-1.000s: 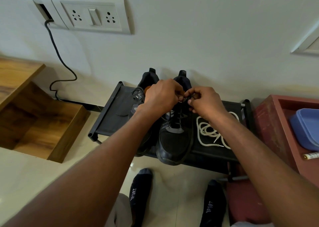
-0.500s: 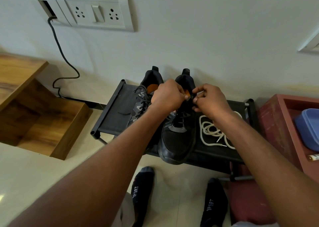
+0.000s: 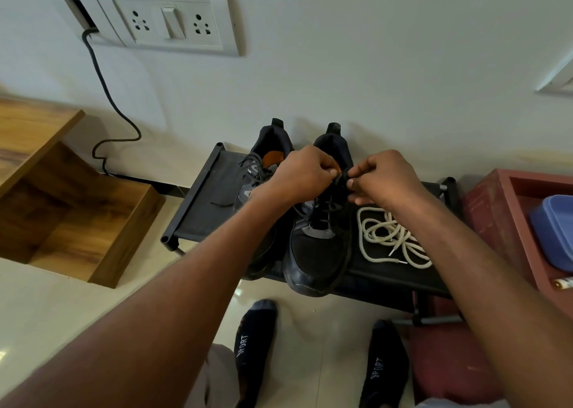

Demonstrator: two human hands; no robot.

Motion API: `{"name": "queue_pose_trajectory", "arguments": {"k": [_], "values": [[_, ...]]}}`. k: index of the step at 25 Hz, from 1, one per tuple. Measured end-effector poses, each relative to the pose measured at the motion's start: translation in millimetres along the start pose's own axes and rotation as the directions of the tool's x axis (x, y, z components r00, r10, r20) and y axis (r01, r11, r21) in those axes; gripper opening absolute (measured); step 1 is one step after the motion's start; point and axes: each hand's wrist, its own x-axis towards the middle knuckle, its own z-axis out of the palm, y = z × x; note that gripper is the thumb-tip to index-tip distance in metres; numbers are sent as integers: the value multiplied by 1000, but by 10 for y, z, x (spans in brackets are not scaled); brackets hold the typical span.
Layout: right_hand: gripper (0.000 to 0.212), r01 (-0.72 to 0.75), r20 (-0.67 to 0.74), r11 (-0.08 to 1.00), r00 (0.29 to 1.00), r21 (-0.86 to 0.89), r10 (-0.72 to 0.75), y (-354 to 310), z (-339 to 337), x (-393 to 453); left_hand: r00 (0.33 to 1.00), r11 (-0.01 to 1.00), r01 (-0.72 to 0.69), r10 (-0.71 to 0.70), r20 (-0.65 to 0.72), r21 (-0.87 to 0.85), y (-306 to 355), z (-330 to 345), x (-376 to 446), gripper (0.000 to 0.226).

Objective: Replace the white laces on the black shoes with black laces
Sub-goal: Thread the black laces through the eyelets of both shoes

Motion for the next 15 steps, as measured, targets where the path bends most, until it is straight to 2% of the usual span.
{"name": "queue_pose_trajectory", "arguments": {"k": [5, 9, 12, 15], "values": [[7, -35, 27, 999, 999, -21, 35, -18, -18, -11, 999, 1000, -16, 16, 37, 5, -12, -44, -16, 24], [8, 6, 21, 999, 1000, -42, -5, -38, -35, -44, 997, 997, -44, 40, 59, 59, -15, -74, -43, 23], [14, 56, -43, 991, 997, -121, -61, -18, -13, -46, 1000, 992, -14, 13, 2, 127, -73, -67, -43, 21], [16, 68, -76, 985, 994, -156, -81, -10, -19, -45, 998, 986, 16, -6, -61, 168, -105, -36, -44, 36]]}}
